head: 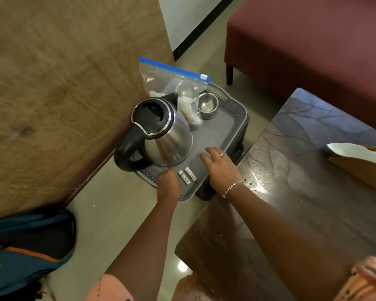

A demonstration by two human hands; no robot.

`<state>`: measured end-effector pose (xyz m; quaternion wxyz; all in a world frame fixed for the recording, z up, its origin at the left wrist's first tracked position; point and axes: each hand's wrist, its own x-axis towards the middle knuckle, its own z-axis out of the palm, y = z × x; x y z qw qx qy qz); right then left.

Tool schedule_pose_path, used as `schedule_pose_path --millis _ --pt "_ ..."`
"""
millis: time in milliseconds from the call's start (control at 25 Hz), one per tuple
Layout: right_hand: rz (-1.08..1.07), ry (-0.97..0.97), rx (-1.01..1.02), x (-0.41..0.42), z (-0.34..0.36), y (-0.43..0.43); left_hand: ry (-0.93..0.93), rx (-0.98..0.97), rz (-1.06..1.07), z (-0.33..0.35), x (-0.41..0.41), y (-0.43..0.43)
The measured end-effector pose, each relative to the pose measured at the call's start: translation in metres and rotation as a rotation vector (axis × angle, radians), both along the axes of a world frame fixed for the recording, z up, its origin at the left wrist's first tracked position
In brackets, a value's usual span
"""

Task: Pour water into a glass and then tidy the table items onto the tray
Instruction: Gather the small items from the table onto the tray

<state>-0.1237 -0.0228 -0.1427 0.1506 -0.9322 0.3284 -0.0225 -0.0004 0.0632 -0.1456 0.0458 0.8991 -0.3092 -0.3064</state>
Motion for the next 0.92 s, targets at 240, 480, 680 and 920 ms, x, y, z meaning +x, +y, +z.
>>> schedule_pose_path --millis 240,480,680,920 --pt "-0.137 0.061 -0.188 -0.080 0.007 0.004 -0.302 -0.236 -0.333 0.021 -0.050 -0.001" --pt "-0.292 0.148 -0.199 -0.188 0.026 0.020 -0.463 -0.260 -0.704 0.046 -0.158 -0.015" --pt "-0.474 0.169 -0.180 -0.305 0.039 0.043 -0.359 -0.260 -0.957 0.055 -0.278 -0.010" --pt "-0.721 0.193 -0.183 -0.451 0.053 0.077 -0.387 -0.314 -1.192 0.065 -0.413 -0.005"
